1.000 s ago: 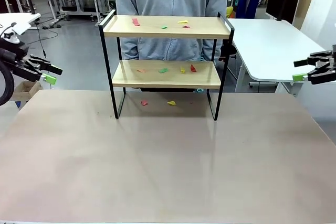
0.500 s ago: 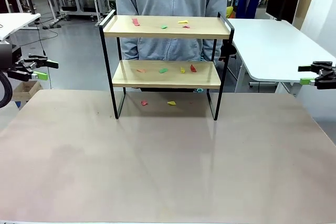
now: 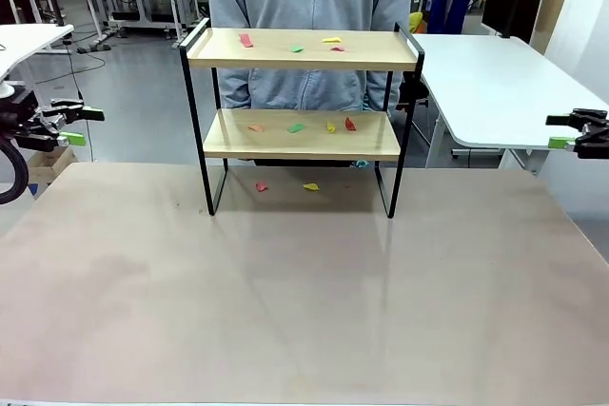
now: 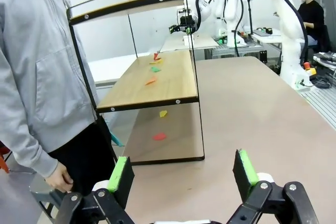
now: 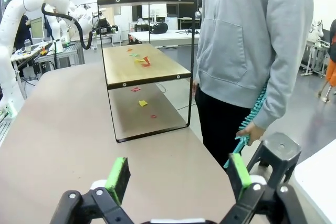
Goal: Clean the shelf.
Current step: Pick up the Duster handed by the human.
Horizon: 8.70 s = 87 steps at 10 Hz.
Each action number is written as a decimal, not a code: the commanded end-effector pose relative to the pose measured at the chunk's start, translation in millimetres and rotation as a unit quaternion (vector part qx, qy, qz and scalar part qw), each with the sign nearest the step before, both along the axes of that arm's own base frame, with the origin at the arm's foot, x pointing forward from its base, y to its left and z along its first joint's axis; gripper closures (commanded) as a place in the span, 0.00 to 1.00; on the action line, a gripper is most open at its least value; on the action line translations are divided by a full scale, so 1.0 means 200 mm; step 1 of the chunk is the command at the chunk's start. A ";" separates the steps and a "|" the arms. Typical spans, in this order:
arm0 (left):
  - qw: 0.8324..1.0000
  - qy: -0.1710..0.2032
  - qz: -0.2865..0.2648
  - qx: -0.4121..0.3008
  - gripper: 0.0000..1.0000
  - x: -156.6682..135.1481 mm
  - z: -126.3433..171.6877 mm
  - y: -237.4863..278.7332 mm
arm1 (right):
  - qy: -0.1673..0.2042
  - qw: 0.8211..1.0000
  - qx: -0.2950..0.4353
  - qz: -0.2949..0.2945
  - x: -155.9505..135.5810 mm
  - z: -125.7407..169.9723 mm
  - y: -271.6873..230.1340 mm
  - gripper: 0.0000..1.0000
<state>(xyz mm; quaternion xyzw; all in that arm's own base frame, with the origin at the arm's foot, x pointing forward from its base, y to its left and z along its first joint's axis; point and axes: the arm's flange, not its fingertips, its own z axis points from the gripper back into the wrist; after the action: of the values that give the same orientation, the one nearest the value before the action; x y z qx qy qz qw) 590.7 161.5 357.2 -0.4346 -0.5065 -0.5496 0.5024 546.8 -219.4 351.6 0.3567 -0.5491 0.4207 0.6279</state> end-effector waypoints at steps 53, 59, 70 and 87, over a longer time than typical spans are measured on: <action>0.998 -0.001 -0.008 -0.056 0.00 -0.01 -0.01 0.10 | 0.181 0.905 -0.215 -0.319 -0.42 1.14 0.84 0.00; 0.998 -0.001 -0.008 -0.056 0.00 -0.01 -0.01 0.10 | 0.222 0.875 -0.250 -0.350 -0.50 1.24 1.22 0.00; 0.998 -0.001 -0.008 -0.056 0.00 -0.01 -0.01 0.10 | 0.289 0.836 -0.288 -0.367 -0.31 0.90 1.36 0.00; 0.998 -0.001 -0.008 -0.056 0.00 -0.01 -0.01 0.10 | 0.308 0.829 -0.247 -0.396 -0.30 0.93 1.34 1.00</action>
<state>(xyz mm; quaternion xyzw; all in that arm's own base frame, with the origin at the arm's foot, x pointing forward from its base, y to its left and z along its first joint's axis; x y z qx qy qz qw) 590.0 182.6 354.3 -0.4711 -0.5335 -0.5180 0.4745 493.3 43.6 526.8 0.0361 -0.3011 0.1437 0.9420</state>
